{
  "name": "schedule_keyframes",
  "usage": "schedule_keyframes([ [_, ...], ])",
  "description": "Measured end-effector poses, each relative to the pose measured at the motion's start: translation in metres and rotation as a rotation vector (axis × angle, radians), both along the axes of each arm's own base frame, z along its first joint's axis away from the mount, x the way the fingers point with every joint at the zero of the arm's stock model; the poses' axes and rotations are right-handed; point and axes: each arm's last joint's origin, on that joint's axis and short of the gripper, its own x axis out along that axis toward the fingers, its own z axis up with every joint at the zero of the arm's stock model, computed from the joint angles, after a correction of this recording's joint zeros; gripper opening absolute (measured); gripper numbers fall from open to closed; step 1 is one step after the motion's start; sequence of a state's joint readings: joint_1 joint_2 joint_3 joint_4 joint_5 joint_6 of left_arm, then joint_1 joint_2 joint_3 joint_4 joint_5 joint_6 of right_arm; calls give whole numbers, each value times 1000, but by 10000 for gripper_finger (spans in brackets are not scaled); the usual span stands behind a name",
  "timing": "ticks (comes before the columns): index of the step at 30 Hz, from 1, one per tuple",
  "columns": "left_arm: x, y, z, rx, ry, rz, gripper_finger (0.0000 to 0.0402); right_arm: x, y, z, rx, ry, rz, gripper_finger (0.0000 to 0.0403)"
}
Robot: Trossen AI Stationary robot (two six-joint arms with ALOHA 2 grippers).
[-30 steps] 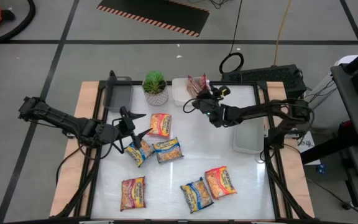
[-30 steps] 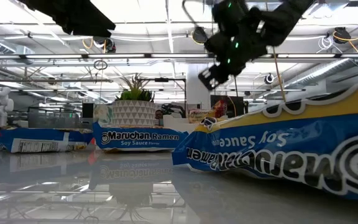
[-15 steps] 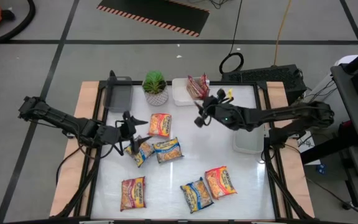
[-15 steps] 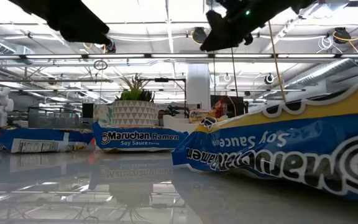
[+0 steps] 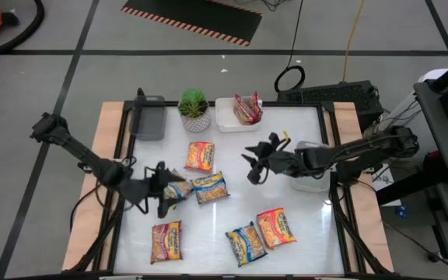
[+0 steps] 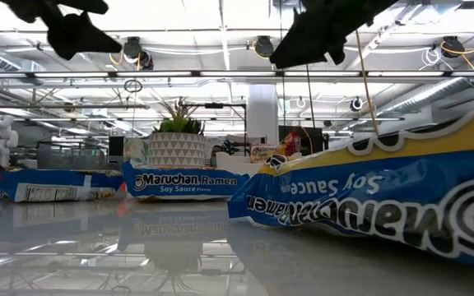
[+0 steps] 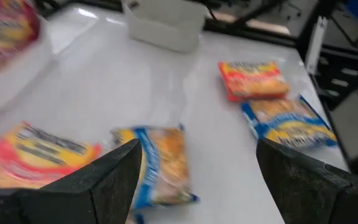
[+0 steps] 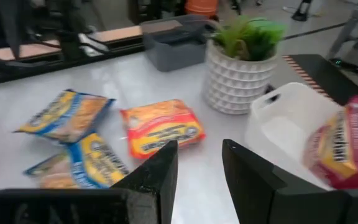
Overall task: Sort Maruchan noodles
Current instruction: Put the red noodle pack into the white bin
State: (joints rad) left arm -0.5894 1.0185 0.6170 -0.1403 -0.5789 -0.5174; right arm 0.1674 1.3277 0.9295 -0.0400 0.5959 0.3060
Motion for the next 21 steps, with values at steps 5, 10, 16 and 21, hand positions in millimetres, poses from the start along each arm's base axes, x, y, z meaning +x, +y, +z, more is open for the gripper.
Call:
schedule_keyframes([
  [5,10,-24,-16,-69,51,-22,321,-3,24,0,93,-49,38,121],
  [10,25,-50,-18,-113,127,-59,321,-8,42,0,203,-96,51,121],
  [16,38,-81,-10,-48,253,-112,321,-12,58,1,275,-124,78,121],
  [21,37,-97,-3,-29,335,-101,321,-16,68,1,318,-138,89,121],
])
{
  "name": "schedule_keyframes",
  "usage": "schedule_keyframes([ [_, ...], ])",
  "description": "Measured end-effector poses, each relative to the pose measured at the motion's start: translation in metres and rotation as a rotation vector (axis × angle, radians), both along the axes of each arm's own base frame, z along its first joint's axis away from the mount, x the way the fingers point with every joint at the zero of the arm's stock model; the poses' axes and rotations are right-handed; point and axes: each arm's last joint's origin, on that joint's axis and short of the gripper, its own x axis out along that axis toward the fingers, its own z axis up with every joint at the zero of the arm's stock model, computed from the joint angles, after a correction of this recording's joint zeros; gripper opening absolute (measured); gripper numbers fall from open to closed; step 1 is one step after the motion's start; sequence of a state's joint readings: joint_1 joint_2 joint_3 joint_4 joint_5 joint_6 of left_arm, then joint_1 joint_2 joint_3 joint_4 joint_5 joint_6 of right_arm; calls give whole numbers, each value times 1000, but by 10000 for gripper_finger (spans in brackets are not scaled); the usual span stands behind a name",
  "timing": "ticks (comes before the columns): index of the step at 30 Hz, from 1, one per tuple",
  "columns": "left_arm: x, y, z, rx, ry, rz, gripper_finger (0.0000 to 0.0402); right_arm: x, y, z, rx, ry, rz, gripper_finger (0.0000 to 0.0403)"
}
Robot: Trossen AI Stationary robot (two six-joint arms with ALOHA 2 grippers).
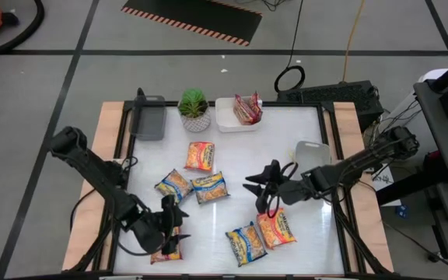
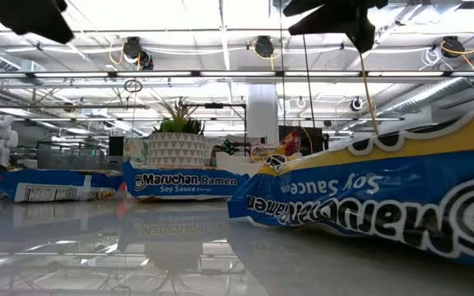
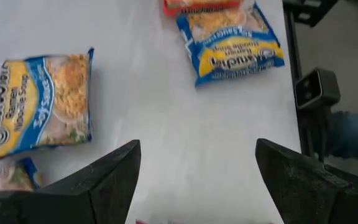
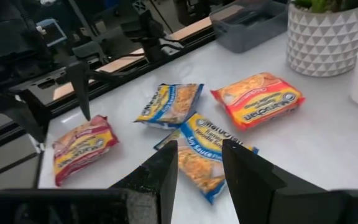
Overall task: Sort Maruchan noodles
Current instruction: Put the red noodle pack into the white bin
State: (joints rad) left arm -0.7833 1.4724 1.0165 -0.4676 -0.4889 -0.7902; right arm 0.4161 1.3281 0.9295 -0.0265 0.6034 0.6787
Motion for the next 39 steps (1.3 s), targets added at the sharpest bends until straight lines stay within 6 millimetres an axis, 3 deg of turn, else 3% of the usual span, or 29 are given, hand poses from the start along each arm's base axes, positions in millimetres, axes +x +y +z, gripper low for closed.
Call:
schedule_keyframes([
  [6,-10,-6,-1,-24,42,27,321,2,11,-9,-11,-1,-52,121],
  [16,-23,-5,-7,-62,88,198,321,24,22,-36,6,1,-28,121],
  [22,-19,-11,-24,-107,133,294,321,30,31,-47,97,6,36,121],
  [32,0,-12,-66,-101,300,392,321,18,58,-46,123,-18,111,121],
  [39,5,-4,-76,-105,336,492,321,10,73,-45,152,-31,152,121],
])
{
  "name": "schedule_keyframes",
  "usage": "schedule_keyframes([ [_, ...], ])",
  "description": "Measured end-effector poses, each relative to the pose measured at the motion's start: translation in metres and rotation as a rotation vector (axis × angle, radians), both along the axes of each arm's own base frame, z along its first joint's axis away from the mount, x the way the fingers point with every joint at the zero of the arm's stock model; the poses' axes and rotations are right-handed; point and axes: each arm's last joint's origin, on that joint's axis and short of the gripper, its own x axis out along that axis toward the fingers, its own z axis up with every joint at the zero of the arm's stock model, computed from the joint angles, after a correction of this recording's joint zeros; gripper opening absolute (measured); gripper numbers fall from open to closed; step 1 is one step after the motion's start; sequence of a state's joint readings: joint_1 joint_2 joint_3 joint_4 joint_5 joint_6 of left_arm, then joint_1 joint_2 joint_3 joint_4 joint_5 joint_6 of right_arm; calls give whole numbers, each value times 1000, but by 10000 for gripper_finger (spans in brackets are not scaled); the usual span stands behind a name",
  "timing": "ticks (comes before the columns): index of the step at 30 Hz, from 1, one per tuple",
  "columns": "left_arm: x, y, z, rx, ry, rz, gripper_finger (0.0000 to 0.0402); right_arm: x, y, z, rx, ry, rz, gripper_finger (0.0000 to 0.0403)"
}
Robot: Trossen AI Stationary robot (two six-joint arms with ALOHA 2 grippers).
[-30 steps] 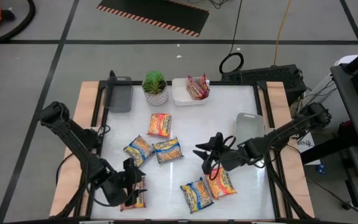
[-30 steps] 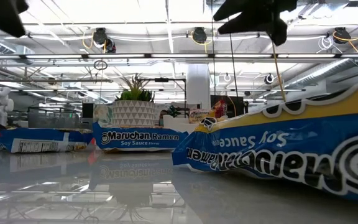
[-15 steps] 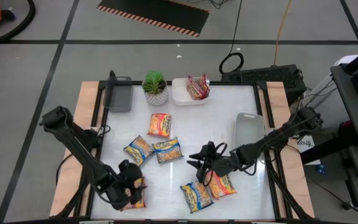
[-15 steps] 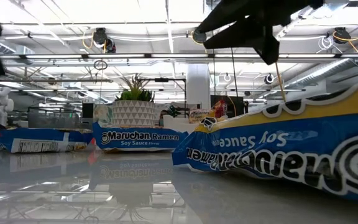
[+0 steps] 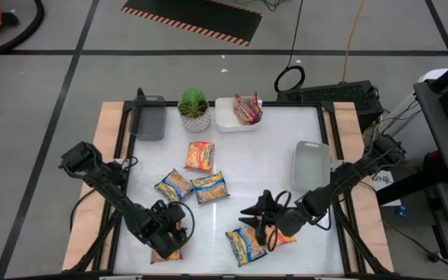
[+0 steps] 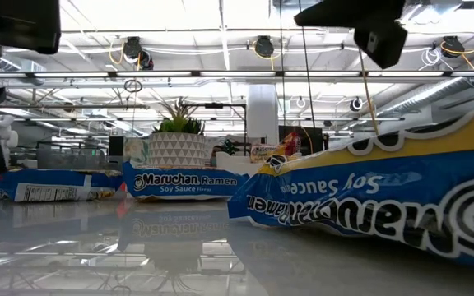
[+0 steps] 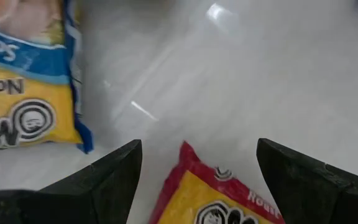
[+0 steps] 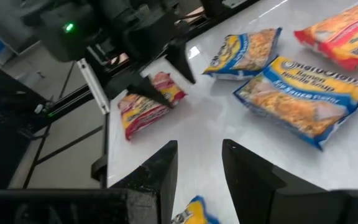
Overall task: Sort Maruchan noodles
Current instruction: Put the red noodle pack into the white bin
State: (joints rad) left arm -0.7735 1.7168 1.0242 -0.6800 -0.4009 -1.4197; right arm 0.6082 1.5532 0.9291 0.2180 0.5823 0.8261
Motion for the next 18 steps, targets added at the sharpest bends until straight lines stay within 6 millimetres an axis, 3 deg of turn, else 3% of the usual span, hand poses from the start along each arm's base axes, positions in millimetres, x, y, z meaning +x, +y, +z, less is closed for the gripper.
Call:
schedule_keyframes([
  [6,-4,-1,-1,26,-11,42,321,-10,13,1,-16,-23,-15,121],
  [18,-3,-12,-30,62,40,21,321,-19,25,3,-10,-58,-32,121],
])
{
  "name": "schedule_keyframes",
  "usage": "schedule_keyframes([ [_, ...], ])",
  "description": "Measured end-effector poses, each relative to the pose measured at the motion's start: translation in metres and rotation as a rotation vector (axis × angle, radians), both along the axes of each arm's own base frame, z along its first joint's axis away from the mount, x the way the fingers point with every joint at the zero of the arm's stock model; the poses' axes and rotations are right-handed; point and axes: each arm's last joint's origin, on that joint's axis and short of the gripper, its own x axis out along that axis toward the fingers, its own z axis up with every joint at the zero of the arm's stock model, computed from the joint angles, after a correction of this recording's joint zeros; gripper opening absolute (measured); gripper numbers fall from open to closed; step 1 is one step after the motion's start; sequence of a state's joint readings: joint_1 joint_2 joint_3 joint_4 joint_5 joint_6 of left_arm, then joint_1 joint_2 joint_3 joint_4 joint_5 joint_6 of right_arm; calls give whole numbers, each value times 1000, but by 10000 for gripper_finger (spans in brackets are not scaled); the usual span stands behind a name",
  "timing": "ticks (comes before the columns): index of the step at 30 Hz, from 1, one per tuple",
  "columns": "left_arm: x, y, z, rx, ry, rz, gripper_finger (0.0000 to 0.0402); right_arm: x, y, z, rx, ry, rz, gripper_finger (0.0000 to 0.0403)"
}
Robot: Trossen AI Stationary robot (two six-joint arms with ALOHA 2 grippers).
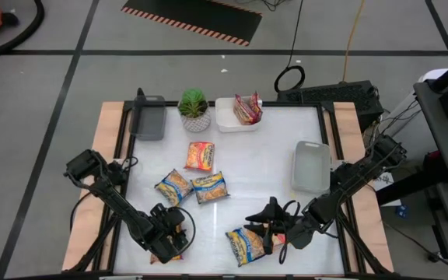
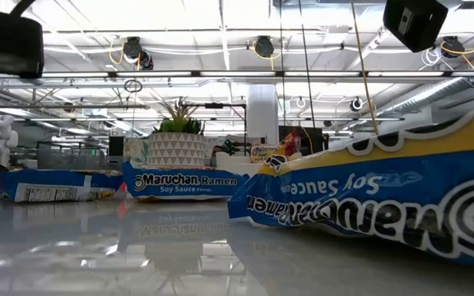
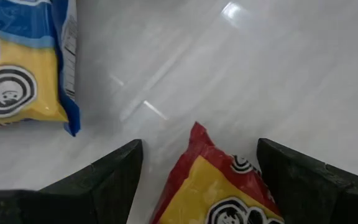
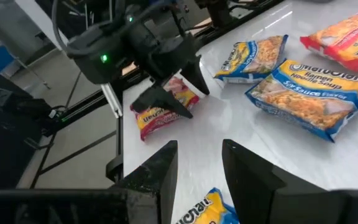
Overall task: Sort Maruchan noodles
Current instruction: Put the red noodle pack into the white bin
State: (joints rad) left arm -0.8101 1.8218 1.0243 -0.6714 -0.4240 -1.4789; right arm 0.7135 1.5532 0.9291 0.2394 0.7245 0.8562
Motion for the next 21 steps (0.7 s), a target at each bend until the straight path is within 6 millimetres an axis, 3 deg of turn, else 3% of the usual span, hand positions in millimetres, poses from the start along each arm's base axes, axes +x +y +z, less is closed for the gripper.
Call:
schedule_keyframes([
  [7,1,-2,-5,7,-8,7,304,-1,1,2,-12,-31,-46,121],
  [17,1,-3,-4,-9,-2,-7,127,-1,1,3,-14,-36,-44,121],
  [21,1,-3,-4,-12,0,-9,75,-1,1,3,-15,-36,-43,121],
])
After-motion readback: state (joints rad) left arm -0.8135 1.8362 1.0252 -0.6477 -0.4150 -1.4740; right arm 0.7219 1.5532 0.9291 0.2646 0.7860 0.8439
